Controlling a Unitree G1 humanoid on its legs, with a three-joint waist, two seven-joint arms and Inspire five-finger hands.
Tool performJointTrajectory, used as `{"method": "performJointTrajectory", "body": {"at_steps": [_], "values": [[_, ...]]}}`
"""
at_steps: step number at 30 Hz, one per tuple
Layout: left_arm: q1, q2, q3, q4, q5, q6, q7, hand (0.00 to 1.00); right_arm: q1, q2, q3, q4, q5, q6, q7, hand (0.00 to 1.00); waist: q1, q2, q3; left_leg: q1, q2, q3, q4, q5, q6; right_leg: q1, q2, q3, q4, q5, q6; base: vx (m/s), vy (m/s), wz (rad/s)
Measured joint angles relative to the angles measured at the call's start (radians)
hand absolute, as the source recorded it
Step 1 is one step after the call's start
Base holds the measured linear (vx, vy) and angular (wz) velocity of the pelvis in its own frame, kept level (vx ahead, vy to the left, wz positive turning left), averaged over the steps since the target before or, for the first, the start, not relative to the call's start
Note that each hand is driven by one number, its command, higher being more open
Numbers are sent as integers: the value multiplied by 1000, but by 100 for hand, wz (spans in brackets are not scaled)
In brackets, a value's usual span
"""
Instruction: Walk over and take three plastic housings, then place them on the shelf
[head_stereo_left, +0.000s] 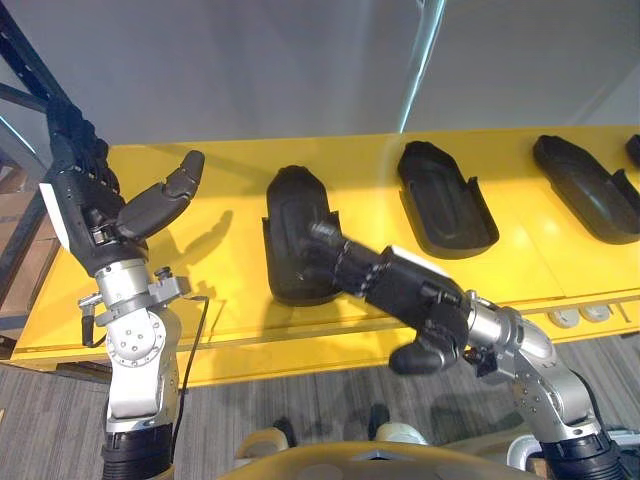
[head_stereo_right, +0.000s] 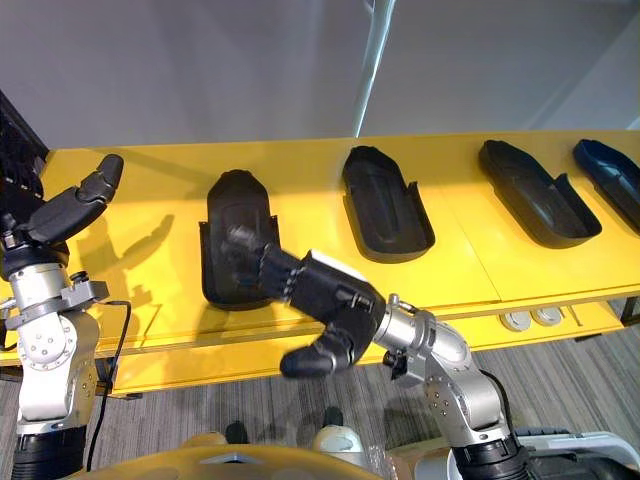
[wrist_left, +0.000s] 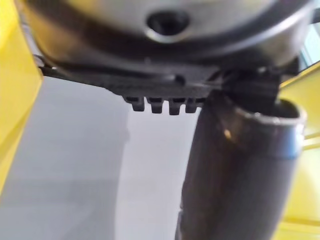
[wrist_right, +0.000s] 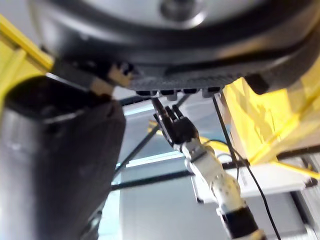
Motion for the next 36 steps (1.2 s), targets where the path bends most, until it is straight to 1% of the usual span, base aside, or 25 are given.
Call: {"method": "performJointTrajectory", "body": {"at_steps": [1, 3, 6, 8, 11, 14, 17, 21, 23, 24, 25, 27, 30, 33, 36], "values": [[5, 0, 5, -3, 0, -16, -1, 100, 3, -5, 37, 10, 0, 8, 19, 100, 2, -1, -6, 2, -3, -6, -14, 6, -6, 0, 0, -3, 0, -3, -3, -28, -8, 15], [42, 0, 19, -44, 0, -27, -8, 100, 2, -7, 92, 37, -2, 24, 58, 100, 10, -1, -8, 17, -8, -11, -49, 26, -7, 0, -1, -4, 0, -6, -4, -41, -11, 7], [68, 0, 19, -64, 0, -35, -18, 100, 0, -11, 122, 73, -2, 24, 85, 100, 24, 2, -11, 25, -12, -20, -75, 44, -6, 0, -1, -12, 0, -6, -3, -28, -6, 8], [76, -1, 19, -66, 0, -35, -20, 100, -13, -28, 164, 95, -2, 26, 93, 100, 30, 1, -15, 35, -13, -26, -104, 63, -7, 2, 0, -23, 0, -7, -4, -42, -15, 13], [78, -2, 19, -66, 0, -35, -16, 100, -55, -30, 244, 135, -3, 50, 94, 100, 35, -7, -22, 41, -14, -35, -134, 87, -7, -2, 3, -32, 0, -8, -6, -47, -21, 9], [86, -5, 19, -66, 0, -36, -4, 100, -76, -10, 318, 176, -13, 68, 93, 100, 54, -8, -23, 43, -15, -36, -139, 91, -7, -1, 3, -32, 1, -11, -8, -44, -19, -1], [116, -11, 19, -66, 1, -43, 10, 100, -82, 18, 342, 228, -32, 68, 76, 100, 56, -7, -24, 38, -19, -44, -139, 95, -7, -1, 0, -36, 1, -21, -10, -32, -11, 7], [123, -38, 19, -65, 0, -43, 16, 100, -105, 17, 345, 323, -32, 52, 20, 100, 59, -7, -24, 33, -19, -54, -139, 100, -8, -2, 0, -45, 3, -25, -11, -23, -7, 8], [124, -38, 18, -65, 0, -43, 15, 100, -124, 22, 328, 382, -32, 23, -26, 100, 61, -7, -24, 32, -19, -60, -139, 103, -8, -2, 0, -50, 3, -25, -11, -17, -6, 6], [124, -38, 18, -65, 0, -43, 15, 100, -124, 28, 315, 390, -32, 20, -36, 100, 61, -7, -24, 31, -19, -62, -139, 104, -8, -1, 0, -53, 3, -25, -11, -3, -5, 7], [125, -39, 18, -65, 0, -44, 15, 100, -126, 40, 291, 408, -29, 1, -58, 100, 64, -7, -24, 31, -19, -64, -139, 106, -7, -1, 0, -54, 3, -25, -11, -6, -6, 4], [129, -43, 18, -65, 0, -44, 15, 100, -134, 56, 257, 423, -22, -22, -103, 100, 66, -6, -24, 31, -19, -64, -139, 110, 0, -1, 0, -54, 3, -25, -11, 0, 0, 0], [146, -54, 18, -61, 0, -44, 11, 100, -156, 87, 209, 450, 18, -61, -169, 100, 68, -6, -24, 32, -20, -66, -139, 111, 0, 0, -1, -56, 4, -25, -11, 0, 0, 0], [147, -77, 18, -47, -1, -44, 3, 100, -157, 123, 146, 460, 33, -94, -204, 100, 80, -3, -24, 33, -21, -70, -139, 112, 1, 1, -2, -58, 7, -25, -11, -8, 2, 2], [153, -79, 19, -27, -1, -44, 0, 100, -167, 126, 138, 465, 33, -103, -227, 100, 80, -1, -24, 34, -22, -73, -139, 114, 2, 2, -5, -60, 12, -26, -12, -4, 2, 1]]}}
